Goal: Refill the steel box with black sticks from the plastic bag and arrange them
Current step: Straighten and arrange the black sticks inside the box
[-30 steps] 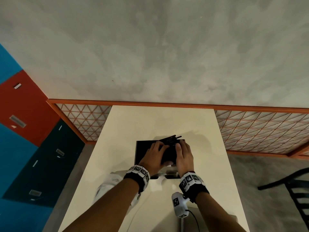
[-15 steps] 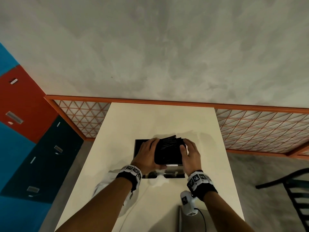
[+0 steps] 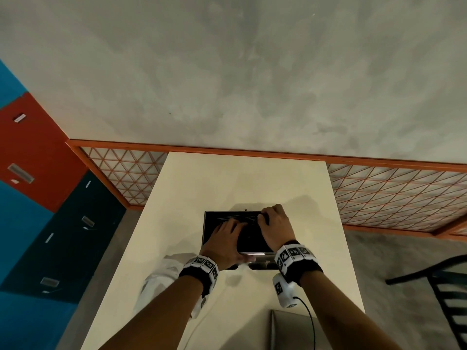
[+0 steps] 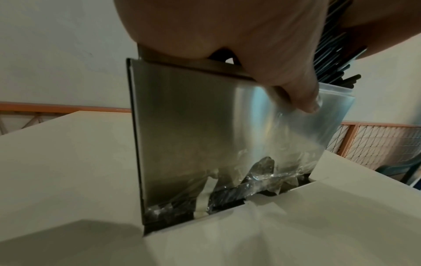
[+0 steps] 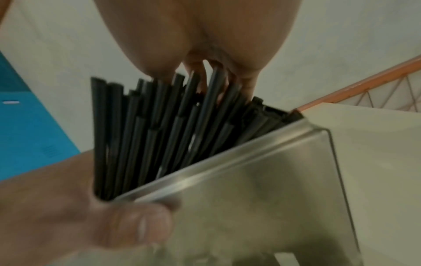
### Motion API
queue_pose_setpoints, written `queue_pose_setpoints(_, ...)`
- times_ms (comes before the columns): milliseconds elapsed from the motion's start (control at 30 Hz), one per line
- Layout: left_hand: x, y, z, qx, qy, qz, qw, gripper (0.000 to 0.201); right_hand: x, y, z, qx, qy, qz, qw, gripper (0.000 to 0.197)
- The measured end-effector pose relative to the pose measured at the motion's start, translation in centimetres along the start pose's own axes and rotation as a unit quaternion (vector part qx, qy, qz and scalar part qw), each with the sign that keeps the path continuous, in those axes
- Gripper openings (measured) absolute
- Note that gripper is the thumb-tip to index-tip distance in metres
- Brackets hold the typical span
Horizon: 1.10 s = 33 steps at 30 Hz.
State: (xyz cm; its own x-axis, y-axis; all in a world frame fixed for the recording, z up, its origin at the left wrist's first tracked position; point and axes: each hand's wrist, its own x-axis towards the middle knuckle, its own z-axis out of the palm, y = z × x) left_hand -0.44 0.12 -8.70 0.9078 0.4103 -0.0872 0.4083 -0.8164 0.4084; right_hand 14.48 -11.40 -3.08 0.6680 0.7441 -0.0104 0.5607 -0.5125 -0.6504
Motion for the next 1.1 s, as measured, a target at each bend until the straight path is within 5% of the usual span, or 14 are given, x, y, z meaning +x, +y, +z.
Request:
queue_pose_setpoints(167, -0.8, 0.3, 0.1, 0.015, 0.017, 0.005, 1.0, 0.095, -2.1, 0.4, 1.1, 0.013, 0.016, 0.023, 1.0, 0.033)
queue_pose_setpoints(367, -1.5, 0.2, 0.6, 0.011, 0.064, 0.036, 0.997, 0.111, -4.5, 1.1, 1.4, -0.003, 0.0, -0.064, 0.998, 0.042)
queue_pose_setpoints(567, -2.2, 0.7, 0.4, 0.01, 0.051, 0.043, 0.998, 0.091, -3.5, 2.1, -0.8, 0.031, -0.006, -0.099, 0.995, 0.022)
queue_pose_setpoints(633, -2.4, 0.8, 0.5, 0.009, 0.058, 0.044, 0.997, 0.087, -2.6, 2.5, -2.0, -0.041, 0.019, -0.104, 0.994, 0.019)
queue_pose_setpoints(800, -3.1, 0.8, 0.9, 0.014, 0.062, 0.044, 0.997, 0.079, -1.6, 1.7, -4.2, -0.298, -0.155, -0.064, 0.94, 0.03)
queue_pose_setpoints(967, -3.4, 1.0, 1.0, 0.022, 0.058, 0.043, 0.997, 0.078, -0.9, 1.1, -4.1, -0.333, -0.249, -0.036, 0.909, 0.039)
queue_pose_setpoints(1100, -3.8, 1.1, 1.0, 0.026, 0.059, 0.043, 0.997, 0.078, -0.7, 0.5, -3.7, -0.37, -0.26, -0.042, 0.891, 0.035)
